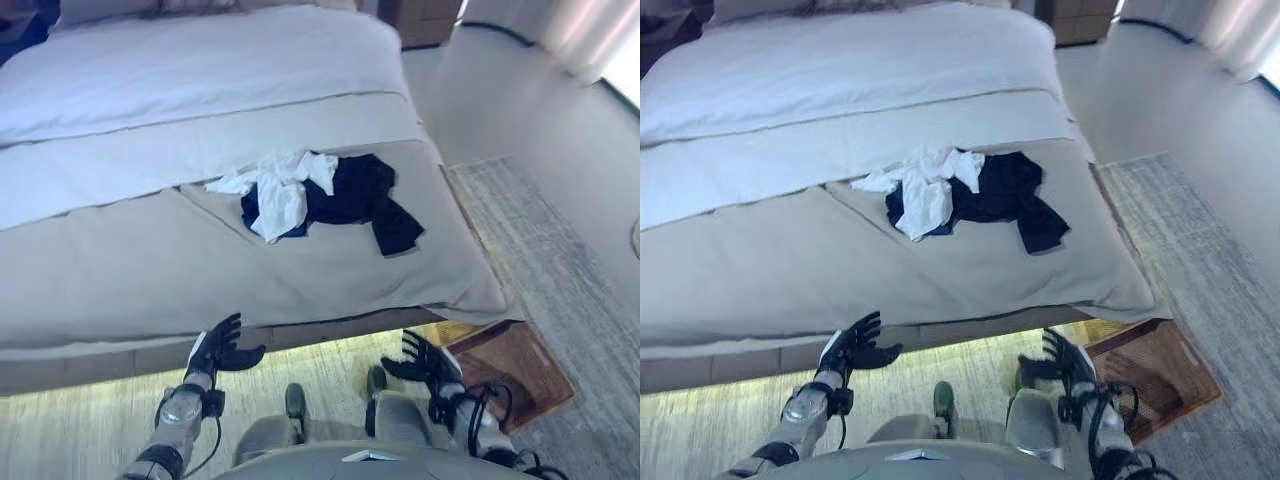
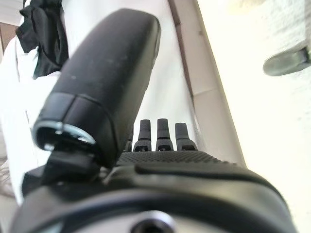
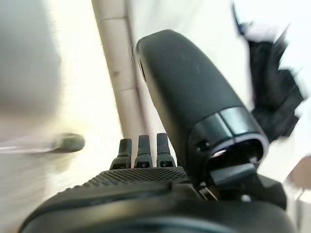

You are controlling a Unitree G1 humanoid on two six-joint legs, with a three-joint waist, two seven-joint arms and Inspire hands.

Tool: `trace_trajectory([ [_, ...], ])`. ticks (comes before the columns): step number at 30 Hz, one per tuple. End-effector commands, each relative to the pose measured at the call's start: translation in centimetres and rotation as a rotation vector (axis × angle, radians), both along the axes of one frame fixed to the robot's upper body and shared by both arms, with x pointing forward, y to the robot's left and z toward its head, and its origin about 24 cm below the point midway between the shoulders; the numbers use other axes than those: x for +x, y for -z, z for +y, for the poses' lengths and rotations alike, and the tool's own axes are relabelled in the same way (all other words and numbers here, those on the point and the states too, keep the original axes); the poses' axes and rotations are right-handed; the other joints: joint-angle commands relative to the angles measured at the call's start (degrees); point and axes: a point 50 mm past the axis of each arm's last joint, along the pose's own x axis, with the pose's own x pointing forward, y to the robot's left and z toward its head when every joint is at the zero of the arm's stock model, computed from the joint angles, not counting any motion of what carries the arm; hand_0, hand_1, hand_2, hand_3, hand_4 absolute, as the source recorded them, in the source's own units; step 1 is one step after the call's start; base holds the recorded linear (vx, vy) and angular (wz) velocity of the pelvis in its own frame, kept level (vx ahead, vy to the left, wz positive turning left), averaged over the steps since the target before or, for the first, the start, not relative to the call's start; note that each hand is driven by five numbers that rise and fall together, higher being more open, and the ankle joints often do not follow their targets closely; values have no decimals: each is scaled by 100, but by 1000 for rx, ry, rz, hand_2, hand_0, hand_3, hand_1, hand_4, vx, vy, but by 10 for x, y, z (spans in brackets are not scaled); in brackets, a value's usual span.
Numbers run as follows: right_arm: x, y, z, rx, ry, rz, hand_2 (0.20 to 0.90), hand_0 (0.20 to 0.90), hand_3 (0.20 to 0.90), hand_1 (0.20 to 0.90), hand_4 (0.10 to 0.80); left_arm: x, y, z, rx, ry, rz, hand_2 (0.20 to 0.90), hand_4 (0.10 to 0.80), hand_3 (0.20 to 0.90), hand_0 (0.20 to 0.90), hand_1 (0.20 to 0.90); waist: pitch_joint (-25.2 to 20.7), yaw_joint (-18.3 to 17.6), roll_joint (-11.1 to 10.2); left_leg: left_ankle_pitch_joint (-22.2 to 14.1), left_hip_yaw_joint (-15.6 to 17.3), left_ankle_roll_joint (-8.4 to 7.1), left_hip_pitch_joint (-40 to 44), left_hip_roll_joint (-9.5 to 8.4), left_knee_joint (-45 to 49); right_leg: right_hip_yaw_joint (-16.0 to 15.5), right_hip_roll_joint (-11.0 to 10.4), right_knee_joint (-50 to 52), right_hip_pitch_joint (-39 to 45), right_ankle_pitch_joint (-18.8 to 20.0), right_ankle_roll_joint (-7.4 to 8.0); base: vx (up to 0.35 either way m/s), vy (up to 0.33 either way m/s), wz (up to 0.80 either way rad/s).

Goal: Pick up the clothes from the bed and place them into the basket

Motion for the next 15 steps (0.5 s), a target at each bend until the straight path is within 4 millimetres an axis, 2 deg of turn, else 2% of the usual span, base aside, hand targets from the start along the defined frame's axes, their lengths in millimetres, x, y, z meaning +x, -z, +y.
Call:
trace_trajectory([
  [1, 92, -88, -19, -278, -33, -378, 900, 900, 900, 900, 800, 62, -61, -23, -54, 56, -347, 900, 800, 900, 900, 900, 366, 189, -81, -964, 7, -274, -587, 294, 1475, 34, 10, 305, 134, 531, 25, -70, -239, 103],
  [2, 97, -94, -21, -296, -28, -392, 900, 900, 900, 900, 800, 63, -62, -24, -52, 54, -349, 900, 800, 900, 900, 900, 390, 212, -83, -962, -4, -295, -635, 321, 1526, -9, 3, 315, 155, 510, 13, -16, -231, 107],
  [4, 132, -146, -35, -442, 35, -523, 900, 900, 900, 900, 800, 70, -67, -30, -47, 66, -372, 900, 800, 900, 900, 900, 503, 361, -99, -890, -81, -397, -703, 411, 1535, -259, -5, 241, 349, 415, -72, 89, -198, 53],
  [6, 145, -173, -39, -504, 63, -579, 900, 900, 900, 900, 800, 71, -70, -32, -46, 77, -375, 900, 800, 900, 900, 900, 530, 403, -79, -828, -103, -427, -681, 436, 1419, -356, -4, 220, 378, 375, -85, 23, -81, 26],
  [7, 161, -214, -45, -605, 105, -667, 900, 900, 900, 900, 800, 75, -74, -33, -85, 69, -388, 900, 800, 900, 900, 900, 554, 457, -29, -748, -126, -467, -712, 453, 1250, -485, -5, 230, 308, 325, -106, -16, -37, 27],
  [9, 169, -244, -53, -669, 129, -733, 900, 900, 900, 900, 800, 75, -76, -34, -110, 68, -400, 900, 800, 900, 900, 900, 569, 508, 30, -695, -146, -505, -734, 461, 1115, -601, -26, 256, 242, 286, -115, 15, -2, 36],
  [10, 174, -267, -58, -713, 146, -777, 900, 900, 900, 900, 800, 74, -78, -37, -127, 79, -416, 900, 800, 900, 900, 900, 595, 557, 80, -666, -169, -529, -742, 450, 1022, -661, -47, 317, 177, 248, -119, 50, 28, 36],
  [14, 178, -311, -74, -785, 206, -830, 900, 900, 900, 900, 800, 74, -90, -39, -167, 108, -485, 900, 800, 900, 900, 900, 721, 673, 207, -680, -208, -541, -899, 395, 1058, -775, -132, 616, -62, 112, -154, 54, 18, 17],
  [15, 179, -313, -76, -786, 214, -831, 900, 900, 900, 900, 800, 75, -91, -39, -171, 111, -493, 900, 800, 900, 900, 900, 736, 681, 214, -686, -211, -541, -933, 389, 1087, -782, -146, 655, -98, 104, -156, 6, -2, 10],
])
